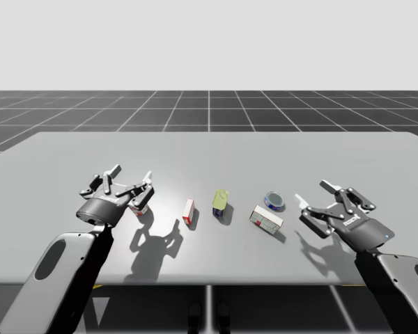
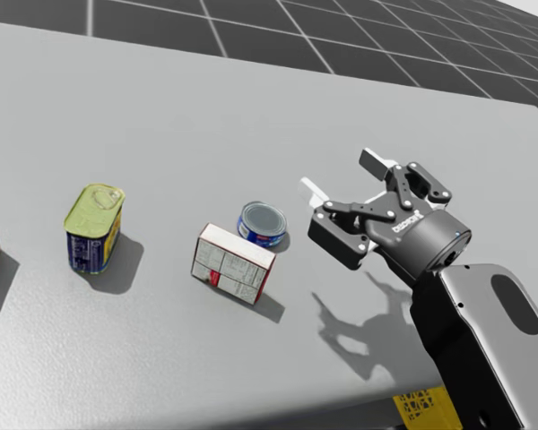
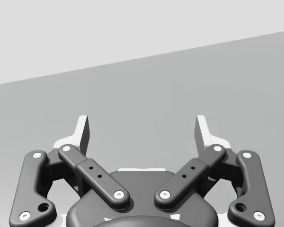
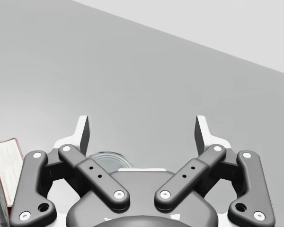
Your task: Grasp the tuna can and hold it up.
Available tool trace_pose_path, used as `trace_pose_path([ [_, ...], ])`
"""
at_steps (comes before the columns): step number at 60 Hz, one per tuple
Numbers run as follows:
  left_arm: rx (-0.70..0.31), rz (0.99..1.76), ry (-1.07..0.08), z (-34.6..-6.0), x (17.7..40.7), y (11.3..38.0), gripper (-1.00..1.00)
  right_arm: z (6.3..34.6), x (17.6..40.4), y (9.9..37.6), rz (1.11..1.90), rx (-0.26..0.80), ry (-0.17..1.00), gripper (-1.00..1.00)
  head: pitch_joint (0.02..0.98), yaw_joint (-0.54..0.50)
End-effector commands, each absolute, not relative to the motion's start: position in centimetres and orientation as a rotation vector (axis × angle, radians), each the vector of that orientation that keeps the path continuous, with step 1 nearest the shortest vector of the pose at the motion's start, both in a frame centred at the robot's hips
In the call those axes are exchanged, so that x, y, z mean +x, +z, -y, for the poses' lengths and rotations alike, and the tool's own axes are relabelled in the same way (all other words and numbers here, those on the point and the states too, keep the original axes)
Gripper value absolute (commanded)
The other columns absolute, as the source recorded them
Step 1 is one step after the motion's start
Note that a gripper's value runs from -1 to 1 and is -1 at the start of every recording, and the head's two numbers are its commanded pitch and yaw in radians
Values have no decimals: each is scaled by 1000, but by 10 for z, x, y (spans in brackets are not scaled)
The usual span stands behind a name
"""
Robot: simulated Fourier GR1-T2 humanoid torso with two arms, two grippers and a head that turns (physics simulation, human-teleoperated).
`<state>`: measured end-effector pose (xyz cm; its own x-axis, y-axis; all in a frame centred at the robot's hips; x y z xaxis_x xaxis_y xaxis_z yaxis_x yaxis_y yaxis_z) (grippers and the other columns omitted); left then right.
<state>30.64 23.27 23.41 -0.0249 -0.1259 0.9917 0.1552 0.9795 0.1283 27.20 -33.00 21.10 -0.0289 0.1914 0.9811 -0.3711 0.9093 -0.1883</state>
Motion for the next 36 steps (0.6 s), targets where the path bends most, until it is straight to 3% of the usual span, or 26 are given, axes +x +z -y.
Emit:
trace_pose_path([
  [1, -25, 1577, -223, -232, 306, 234, -1000, 347, 265, 189, 1472, 209, 516, -1000, 796, -402],
  [14, -32, 1575, -224, -231, 306, 234, -1000, 362, 271, 161, 1447, 239, 647, -1000, 796, -404],
  [25, -32, 1574, -225, -230, 306, 234, -1000, 360, 280, 141, 1379, 300, 664, -1000, 798, -401],
  [36, -36, 1574, -222, -230, 306, 234, -1000, 356, 295, 126, 1321, 293, 696, -1000, 797, -398],
])
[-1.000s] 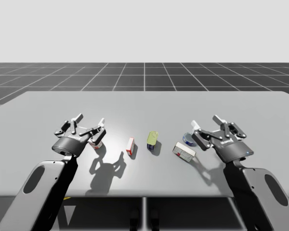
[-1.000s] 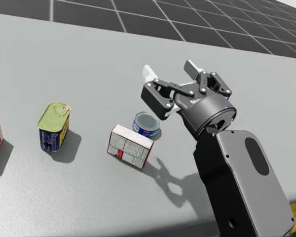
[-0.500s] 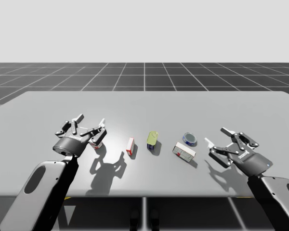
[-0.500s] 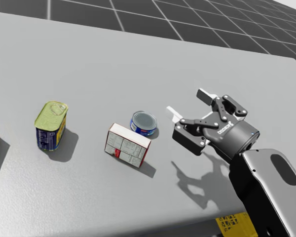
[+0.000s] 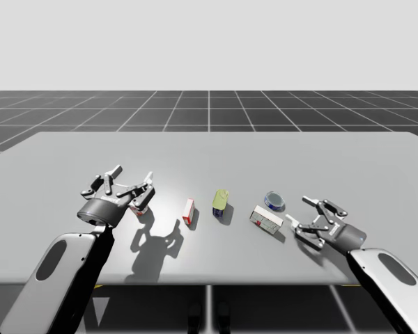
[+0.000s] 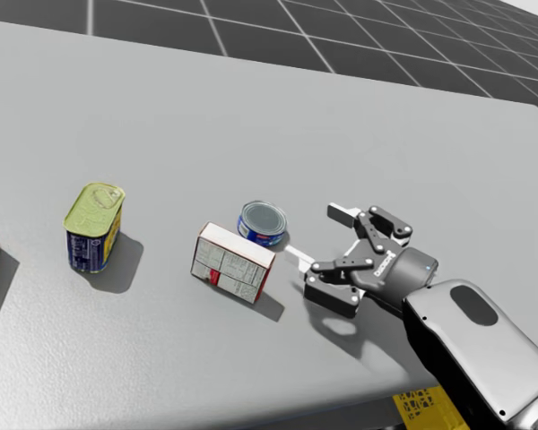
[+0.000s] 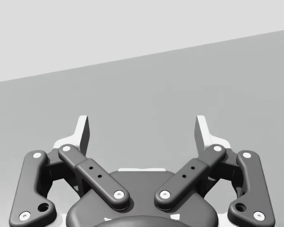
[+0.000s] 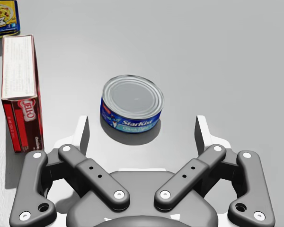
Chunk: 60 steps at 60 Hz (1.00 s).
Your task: Grasp the tuna can and hold it up.
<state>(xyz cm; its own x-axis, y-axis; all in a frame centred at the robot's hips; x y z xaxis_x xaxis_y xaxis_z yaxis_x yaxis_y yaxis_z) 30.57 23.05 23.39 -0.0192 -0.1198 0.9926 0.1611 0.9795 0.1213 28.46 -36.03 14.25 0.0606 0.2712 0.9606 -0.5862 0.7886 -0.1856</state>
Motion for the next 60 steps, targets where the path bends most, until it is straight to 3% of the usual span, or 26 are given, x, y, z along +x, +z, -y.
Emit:
trace_pose_path([
  [1, -37, 1574, -222, -230, 306, 234, -1000, 356, 296, 126, 1318, 292, 697, -1000, 798, -397],
  [60, -43, 1569, -217, -231, 306, 234, -1000, 321, 348, 123, 1100, 349, 657, -1000, 791, -394],
])
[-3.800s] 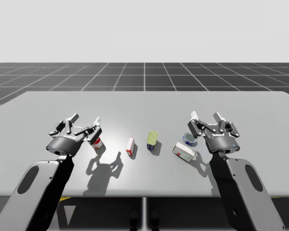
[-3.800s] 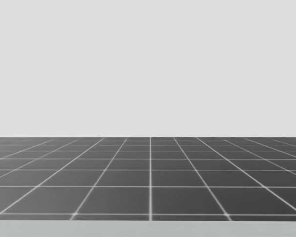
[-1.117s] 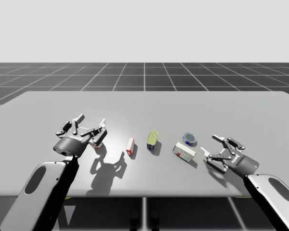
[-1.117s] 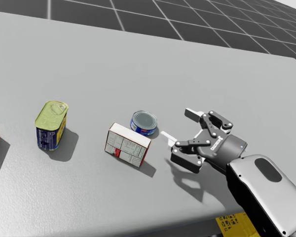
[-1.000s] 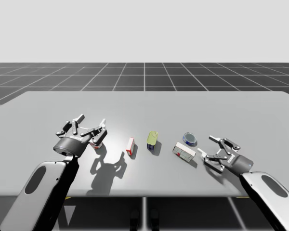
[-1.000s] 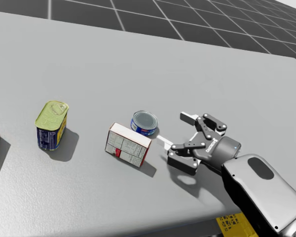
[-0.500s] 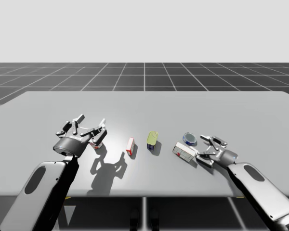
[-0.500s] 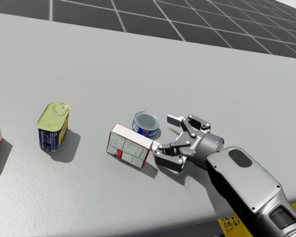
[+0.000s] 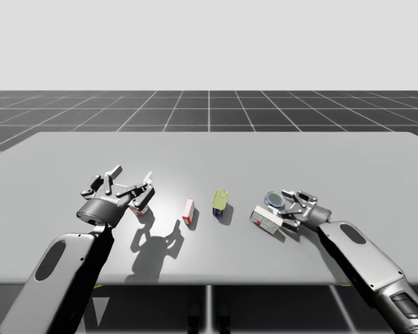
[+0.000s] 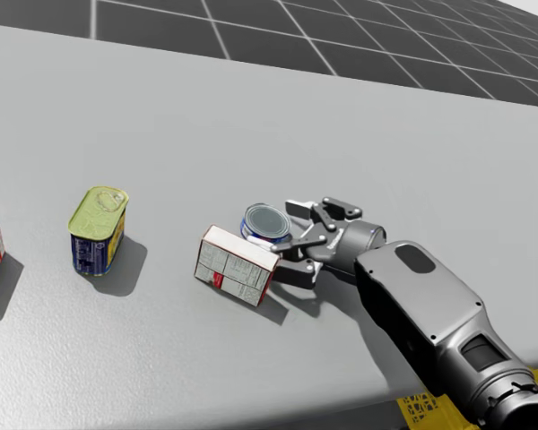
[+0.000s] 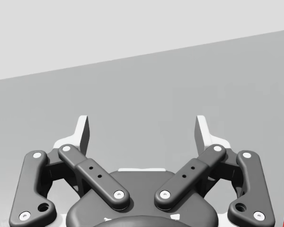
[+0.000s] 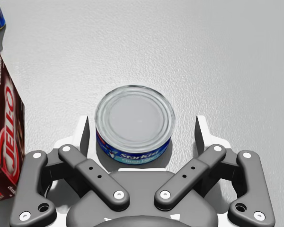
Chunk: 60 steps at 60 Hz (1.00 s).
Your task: Grasp the tuna can and hold it up.
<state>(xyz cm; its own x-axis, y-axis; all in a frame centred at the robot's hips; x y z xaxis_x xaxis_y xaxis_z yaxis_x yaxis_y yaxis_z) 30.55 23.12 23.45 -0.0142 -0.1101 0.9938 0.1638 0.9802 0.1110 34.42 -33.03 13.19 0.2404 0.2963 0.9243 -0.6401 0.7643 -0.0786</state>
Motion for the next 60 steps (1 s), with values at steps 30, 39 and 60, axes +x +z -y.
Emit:
trace_pose_path([
  [30, -40, 1564, -225, -230, 306, 233, -1000, 313, 348, 117, 957, 255, 736, 159, 785, -394],
  [39, -41, 1564, -228, -229, 306, 233, -1000, 313, 342, 116, 923, 235, 730, 1000, 761, -398],
  [60, -39, 1561, -232, -228, 306, 232, -1000, 316, 335, 115, 850, 314, 705, 1000, 684, -417],
])
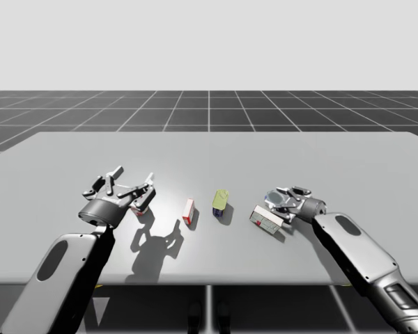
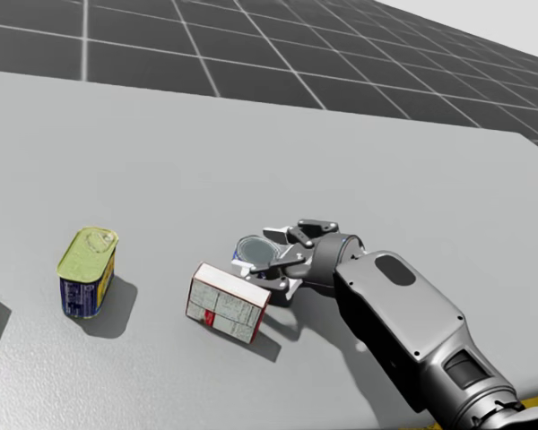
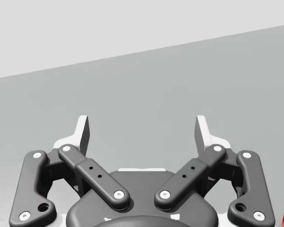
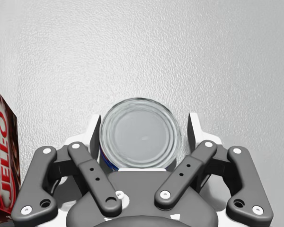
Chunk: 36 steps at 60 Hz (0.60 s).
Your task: Grasp the tuna can and hold it up.
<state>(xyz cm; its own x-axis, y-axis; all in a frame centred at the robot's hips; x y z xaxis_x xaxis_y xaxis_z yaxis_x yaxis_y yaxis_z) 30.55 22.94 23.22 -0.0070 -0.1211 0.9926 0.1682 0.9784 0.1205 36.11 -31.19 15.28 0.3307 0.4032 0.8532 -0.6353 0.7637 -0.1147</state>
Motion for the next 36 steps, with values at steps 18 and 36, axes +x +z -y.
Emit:
trace_pose_path([
  [18, -40, 1559, -234, -227, 305, 231, -1000, 317, 334, 114, 839, 320, 705, 1000, 540, -436],
  [36, -43, 1559, -234, -227, 305, 231, -1000, 316, 333, 114, 845, 312, 717, 1000, 461, -438],
])
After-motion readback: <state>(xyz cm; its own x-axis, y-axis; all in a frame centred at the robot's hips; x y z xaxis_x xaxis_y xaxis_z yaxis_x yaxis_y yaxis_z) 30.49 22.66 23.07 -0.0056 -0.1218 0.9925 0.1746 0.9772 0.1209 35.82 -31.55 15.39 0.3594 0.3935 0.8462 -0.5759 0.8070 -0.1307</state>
